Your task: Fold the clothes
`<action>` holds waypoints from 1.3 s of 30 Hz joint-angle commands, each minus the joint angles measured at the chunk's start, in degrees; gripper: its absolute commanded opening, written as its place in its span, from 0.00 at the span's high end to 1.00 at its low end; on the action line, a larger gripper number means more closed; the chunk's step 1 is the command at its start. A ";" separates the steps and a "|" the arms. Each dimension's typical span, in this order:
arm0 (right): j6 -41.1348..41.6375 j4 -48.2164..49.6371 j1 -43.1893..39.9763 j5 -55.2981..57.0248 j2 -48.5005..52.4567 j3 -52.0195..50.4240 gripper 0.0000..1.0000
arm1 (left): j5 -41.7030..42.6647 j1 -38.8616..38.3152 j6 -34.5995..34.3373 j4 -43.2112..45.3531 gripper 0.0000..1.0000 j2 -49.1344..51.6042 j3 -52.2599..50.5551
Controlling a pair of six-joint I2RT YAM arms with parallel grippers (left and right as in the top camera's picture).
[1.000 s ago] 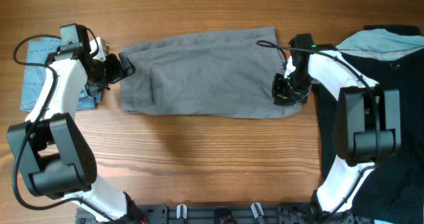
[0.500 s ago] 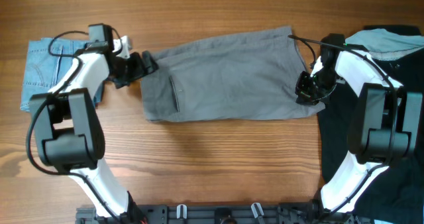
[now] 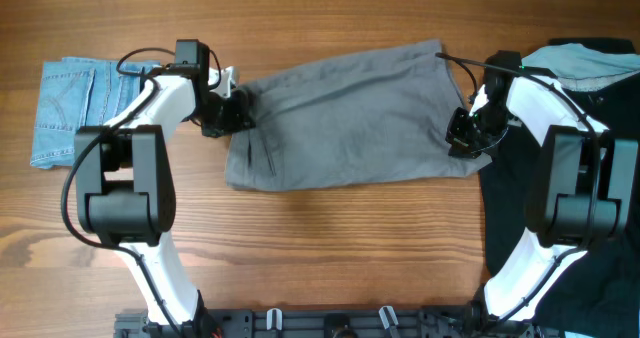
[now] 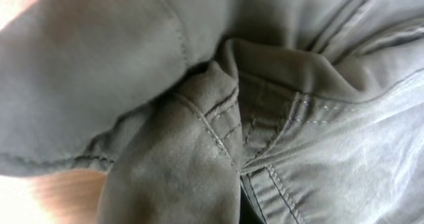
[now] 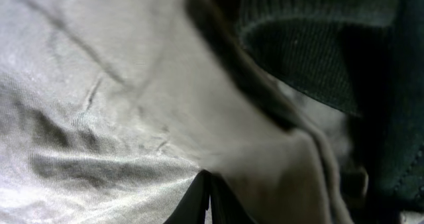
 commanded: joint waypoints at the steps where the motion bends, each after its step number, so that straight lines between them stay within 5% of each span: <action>1: -3.17 1.07 -0.22 3.96 0.76 0.85 0.94 | -11.19 6.64 -3.61 -11.93 0.96 0.42 3.26; 9: -5.42 5.99 -0.22 -3.10 -10.19 3.10 0.92 | -11.43 10.73 -3.17 -33.62 0.96 -7.26 33.33; 25: -3.56 6.75 -0.22 -4.55 -10.29 3.10 0.92 | -12.33 -18.12 -18.56 -22.51 0.95 6.91 37.24; 27: -3.58 6.97 -0.22 -4.55 -10.29 3.10 0.90 | -12.41 -21.42 -19.91 -18.67 0.45 8.76 37.20; 31: -4.20 7.48 -0.22 -4.96 -10.29 3.10 0.60 | -13.35 -24.33 -17.33 -20.11 0.02 9.94 37.29; 34: -4.61 8.28 -0.22 -5.77 -10.29 3.10 0.49 | -13.31 -21.73 -16.85 -24.92 0.00 6.99 39.60; 39: -13.42 12.48 1.49 -19.65 -10.29 3.08 0.48 | -13.31 -11.37 -14.27 -28.02 0.00 -0.35 41.83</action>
